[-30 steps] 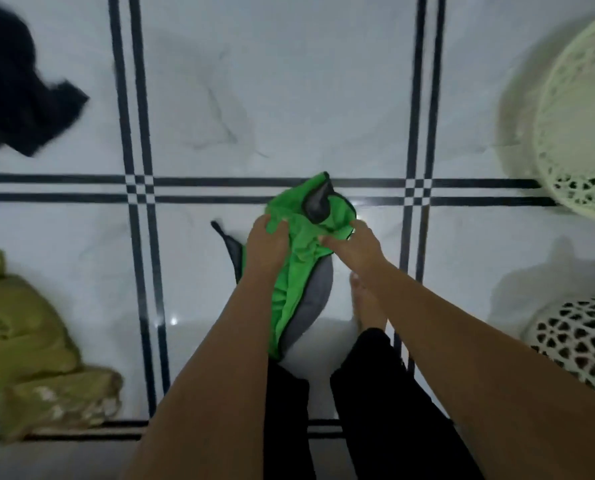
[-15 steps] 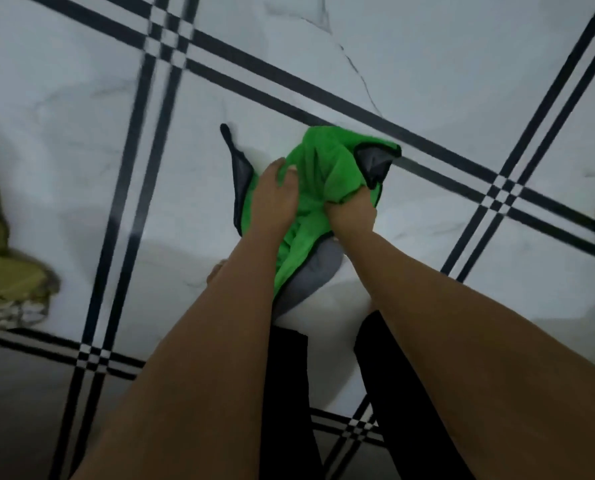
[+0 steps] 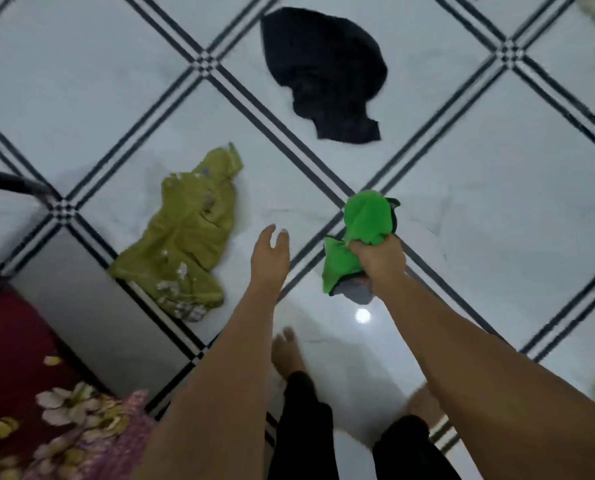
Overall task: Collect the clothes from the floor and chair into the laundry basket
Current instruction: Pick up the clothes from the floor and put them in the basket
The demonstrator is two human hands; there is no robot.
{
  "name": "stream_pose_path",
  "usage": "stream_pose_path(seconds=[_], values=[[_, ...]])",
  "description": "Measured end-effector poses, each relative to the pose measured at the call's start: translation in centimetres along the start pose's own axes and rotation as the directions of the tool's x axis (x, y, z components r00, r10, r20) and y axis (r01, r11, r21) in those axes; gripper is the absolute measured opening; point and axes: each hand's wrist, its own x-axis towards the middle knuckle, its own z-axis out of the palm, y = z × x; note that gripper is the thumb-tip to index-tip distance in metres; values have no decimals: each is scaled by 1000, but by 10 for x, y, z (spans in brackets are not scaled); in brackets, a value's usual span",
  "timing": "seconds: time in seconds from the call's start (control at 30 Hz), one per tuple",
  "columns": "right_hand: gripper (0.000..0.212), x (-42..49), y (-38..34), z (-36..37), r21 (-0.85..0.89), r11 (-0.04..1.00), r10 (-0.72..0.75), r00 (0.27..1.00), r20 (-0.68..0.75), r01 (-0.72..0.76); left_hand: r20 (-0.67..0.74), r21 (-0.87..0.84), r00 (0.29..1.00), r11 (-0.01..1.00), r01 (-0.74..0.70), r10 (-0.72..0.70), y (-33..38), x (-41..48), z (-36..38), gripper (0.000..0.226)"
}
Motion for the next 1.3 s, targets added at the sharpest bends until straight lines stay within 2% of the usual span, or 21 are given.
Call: stream_pose_path(seconds=[0.07,0.17,0.3,0.4,0.5,0.6,0.67,0.7,0.77,0.83,0.93,1.0,1.1,1.2,1.3], values=[[45,-1,-28,28,10,1000,-13,1000,26,13,-25,-24,999,999,23,-23,7,19,-36,50],[49,10,-56,81,-34,999,-27,995,98,31,-83,36,995,997,65,-62,2,61,-78,56],[52,52,-66,155,-132,987,-69,983,171,92,-176,60,979,991,117,-105,-31,127,-100,52],[54,104,-56,218,-160,983,-50,975,218,86,-236,26,945,971,239,-226,-79,197,-99,80],[54,149,-39,261,-202,972,-81,976,204,123,-267,0,893,926,377,-363,-116,258,-87,107],[60,182,-21,282,-206,969,-96,976,196,137,-312,-100,850,904,416,-425,-133,302,-76,122],[59,193,-12,287,-175,978,-79,980,182,111,-335,-143,832,896,420,-443,-143,320,-75,108],[56,192,-11,285,-155,984,-65,981,181,93,-331,-150,850,912,382,-410,-143,319,-75,88],[49,178,-18,273,-93,994,-48,983,176,65,-315,-196,886,937,289,-340,-130,305,-79,51],[46,153,-33,254,-60,995,-64,987,149,73,-296,-289,895,924,249,-334,-102,271,-85,41],[46,97,-67,207,-3,998,-64,992,112,65,-262,-317,932,935,161,-250,-42,196,-93,26],[43,55,-88,168,47,997,-69,993,95,65,-165,-323,966,937,136,-198,-1,140,-95,12],[45,-24,-120,88,167,983,-77,997,18,73,-42,-267,997,963,49,-62,77,42,-100,19],[65,-98,-140,-2,346,935,-59,996,-65,78,19,-229,993,967,-107,114,156,-65,-99,27],[52,-184,-148,-103,569,817,-7,989,-145,89,156,-188,942,945,-268,299,218,-170,-84,41]])
